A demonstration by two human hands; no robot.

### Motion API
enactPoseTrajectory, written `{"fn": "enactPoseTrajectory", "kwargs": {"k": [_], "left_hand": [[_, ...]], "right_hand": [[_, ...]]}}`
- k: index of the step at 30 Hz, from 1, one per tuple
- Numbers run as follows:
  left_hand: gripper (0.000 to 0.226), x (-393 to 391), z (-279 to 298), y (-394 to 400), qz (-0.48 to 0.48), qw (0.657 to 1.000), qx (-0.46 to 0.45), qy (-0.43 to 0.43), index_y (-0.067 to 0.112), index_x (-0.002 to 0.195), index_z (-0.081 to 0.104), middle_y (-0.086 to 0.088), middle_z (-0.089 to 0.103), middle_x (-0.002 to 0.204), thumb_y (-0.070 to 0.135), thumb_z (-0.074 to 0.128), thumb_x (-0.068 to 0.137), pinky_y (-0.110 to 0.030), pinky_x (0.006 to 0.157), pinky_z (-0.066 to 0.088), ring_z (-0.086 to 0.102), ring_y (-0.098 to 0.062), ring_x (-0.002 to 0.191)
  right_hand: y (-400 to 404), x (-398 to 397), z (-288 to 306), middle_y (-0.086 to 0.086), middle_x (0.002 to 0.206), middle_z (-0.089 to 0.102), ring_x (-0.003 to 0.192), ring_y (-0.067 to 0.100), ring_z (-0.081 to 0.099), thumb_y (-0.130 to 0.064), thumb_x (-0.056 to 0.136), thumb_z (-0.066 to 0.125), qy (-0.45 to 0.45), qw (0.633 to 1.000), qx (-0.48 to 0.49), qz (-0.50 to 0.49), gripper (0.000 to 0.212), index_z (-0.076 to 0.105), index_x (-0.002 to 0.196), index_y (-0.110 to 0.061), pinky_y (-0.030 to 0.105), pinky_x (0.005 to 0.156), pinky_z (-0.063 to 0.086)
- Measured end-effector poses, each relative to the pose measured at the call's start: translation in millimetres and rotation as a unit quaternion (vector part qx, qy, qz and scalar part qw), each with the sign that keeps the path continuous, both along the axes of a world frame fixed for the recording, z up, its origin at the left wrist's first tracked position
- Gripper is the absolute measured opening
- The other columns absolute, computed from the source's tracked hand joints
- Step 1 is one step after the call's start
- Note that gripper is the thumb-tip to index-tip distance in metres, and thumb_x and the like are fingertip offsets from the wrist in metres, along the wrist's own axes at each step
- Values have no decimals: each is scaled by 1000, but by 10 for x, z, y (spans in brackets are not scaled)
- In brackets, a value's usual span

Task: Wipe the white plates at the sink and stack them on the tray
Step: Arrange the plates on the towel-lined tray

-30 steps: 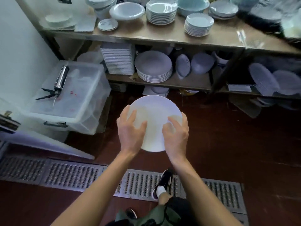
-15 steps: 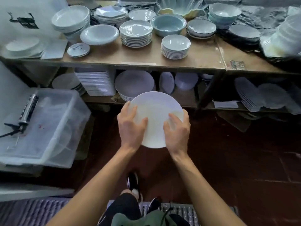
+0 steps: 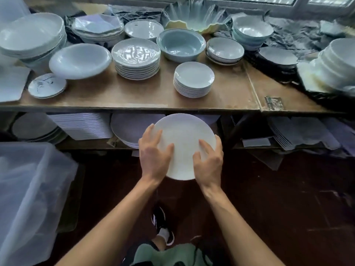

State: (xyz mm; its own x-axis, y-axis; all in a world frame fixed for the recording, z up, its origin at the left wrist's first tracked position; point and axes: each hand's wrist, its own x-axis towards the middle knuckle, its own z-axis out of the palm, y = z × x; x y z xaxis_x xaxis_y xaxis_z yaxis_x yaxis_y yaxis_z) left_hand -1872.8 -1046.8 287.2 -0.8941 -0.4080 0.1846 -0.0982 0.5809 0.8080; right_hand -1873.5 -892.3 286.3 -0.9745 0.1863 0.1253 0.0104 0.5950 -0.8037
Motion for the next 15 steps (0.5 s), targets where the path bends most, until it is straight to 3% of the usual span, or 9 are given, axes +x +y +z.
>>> {"fn": "enactPoseTrajectory", "kwargs": {"k": [4, 8, 10, 15], "left_hand": [[58, -584, 91, -70, -4, 1000, 5, 5, 12, 136, 63, -4, 44, 156, 22, 81, 82, -22, 110, 26, 40, -26, 137], [58, -1111, 122, -88, 0, 1000, 14, 9, 12, 136, 64, -4, 45, 155, 22, 82, 81, -18, 111, 21, 39, -25, 139], [59, -1363, 121, -69, 0, 1000, 12, 3, 12, 136, 64, -4, 46, 155, 23, 82, 81, -17, 111, 20, 39, -25, 140], [57, -2051, 116, 59, -8, 1000, 11, 7, 9, 134, 65, -9, 45, 155, 19, 82, 81, -28, 116, 25, 40, -26, 142]], "right_hand": [[-78, -560, 129, 9, 158, 31, 140, 29, 35, -6, 87, 63, 0, 1000, -1, -15, 39, 68, 126, -12, 23, 112, 25], [-105, -1083, 206, 10, 155, 35, 138, 31, 39, -5, 86, 64, 9, 1000, -6, -21, 39, 69, 124, -10, 28, 114, 31], [-91, -1335, 211, 8, 155, 37, 137, 29, 40, -5, 87, 64, 5, 1000, -12, -27, 39, 69, 125, -10, 23, 112, 30], [36, -2045, 159, 4, 156, 36, 139, 25, 38, -6, 89, 62, -9, 999, -28, -22, 41, 67, 129, -10, 27, 114, 34]]}}
